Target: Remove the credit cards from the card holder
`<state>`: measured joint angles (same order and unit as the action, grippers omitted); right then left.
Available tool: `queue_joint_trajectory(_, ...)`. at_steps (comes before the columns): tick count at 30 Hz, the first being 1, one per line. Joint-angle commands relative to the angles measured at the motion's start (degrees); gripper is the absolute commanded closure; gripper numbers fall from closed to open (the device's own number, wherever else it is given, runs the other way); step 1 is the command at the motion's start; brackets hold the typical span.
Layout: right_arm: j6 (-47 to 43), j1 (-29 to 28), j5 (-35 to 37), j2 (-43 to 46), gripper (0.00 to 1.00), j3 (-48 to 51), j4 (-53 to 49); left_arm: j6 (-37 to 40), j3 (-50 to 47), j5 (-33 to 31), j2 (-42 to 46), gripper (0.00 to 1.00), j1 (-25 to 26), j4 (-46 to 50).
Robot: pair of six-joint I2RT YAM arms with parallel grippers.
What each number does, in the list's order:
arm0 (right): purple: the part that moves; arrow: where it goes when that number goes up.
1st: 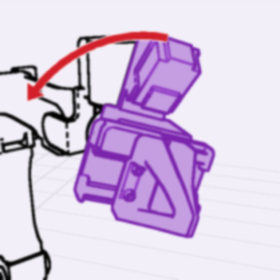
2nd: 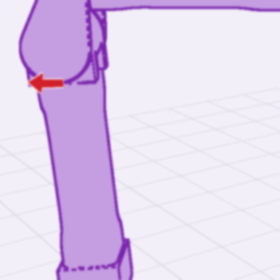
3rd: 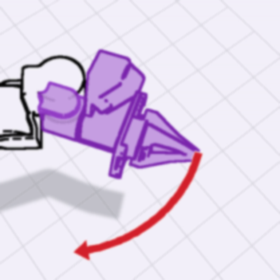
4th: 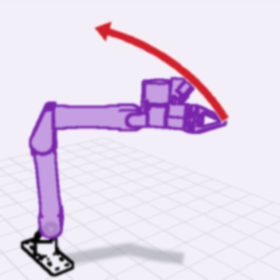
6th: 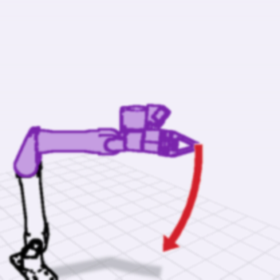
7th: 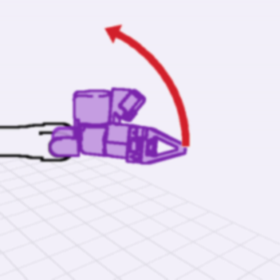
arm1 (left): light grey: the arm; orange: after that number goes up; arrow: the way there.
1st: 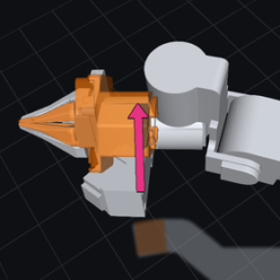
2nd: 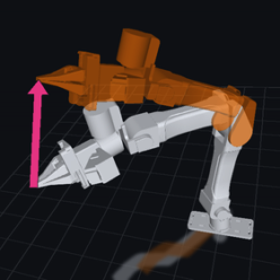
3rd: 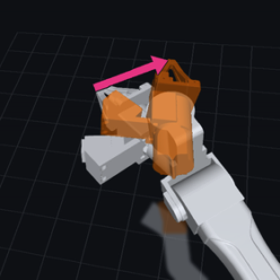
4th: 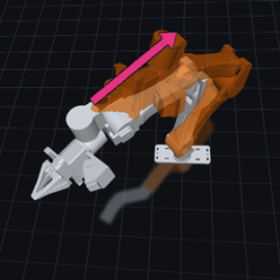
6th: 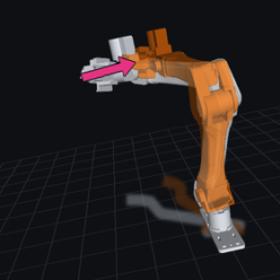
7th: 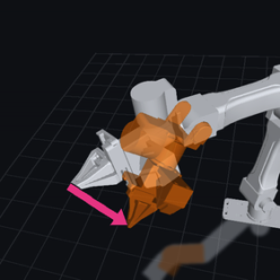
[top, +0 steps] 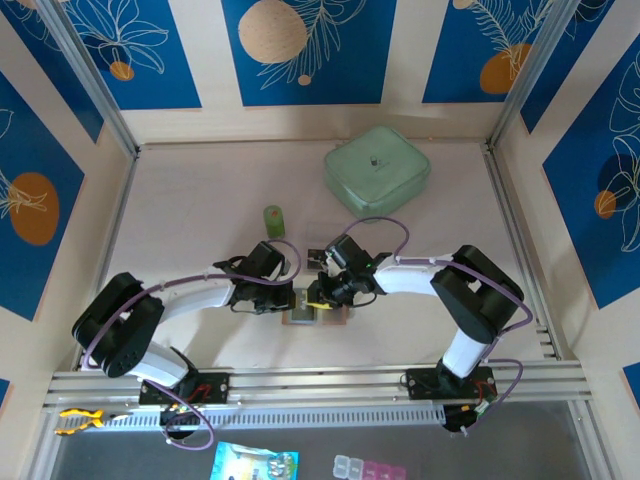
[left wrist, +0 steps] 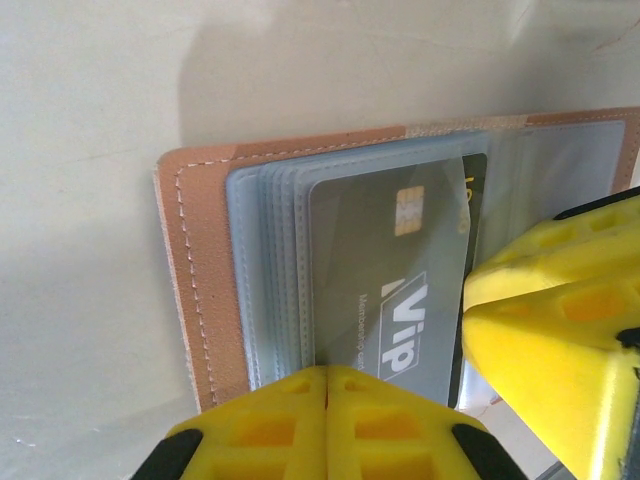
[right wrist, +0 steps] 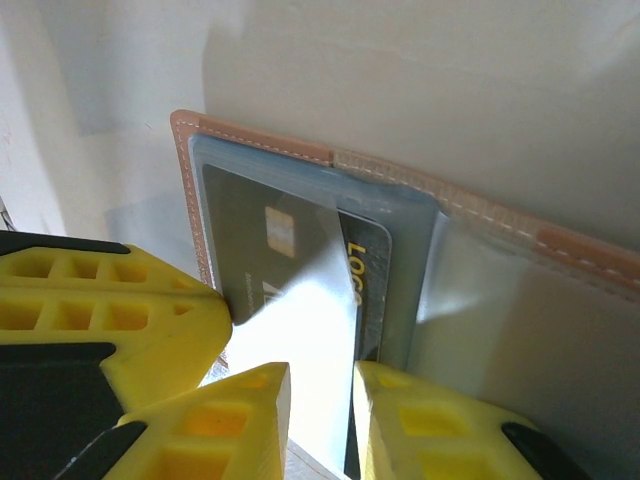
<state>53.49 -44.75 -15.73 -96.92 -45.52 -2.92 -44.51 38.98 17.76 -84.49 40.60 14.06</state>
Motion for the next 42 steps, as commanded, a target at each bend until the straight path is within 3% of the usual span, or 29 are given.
queue_joint_trajectory(1,1.32,0.00,-2.66,-1.77,0.75,0.32,1.52,0.07,-1.36,0.26,-0.06,0.94,-0.39,0.00)
queue_joint_trajectory(10,1.98,0.10,-3.67,-3.06,0.76,0.56,2.78,-0.07,-1.71,0.25,0.02,0.94,-0.36,-0.32)
queue_joint_trajectory(25,-2.34,-0.41,3.64,-0.37,0.73,-4.14,-10.71,0.22,-0.93,-0.12,1.45,0.88,-0.42,1.49)
queue_joint_trajectory(35,-2.78,-0.38,3.25,2.62,0.73,-4.15,-9.71,0.30,1.98,1.11,2.46,0.88,-0.41,2.39)
queue_joint_trajectory(42,-1.99,0.93,2.81,5.51,0.73,-1.69,-8.33,-0.11,3.70,4.29,-0.15,0.93,0.00,-0.16)
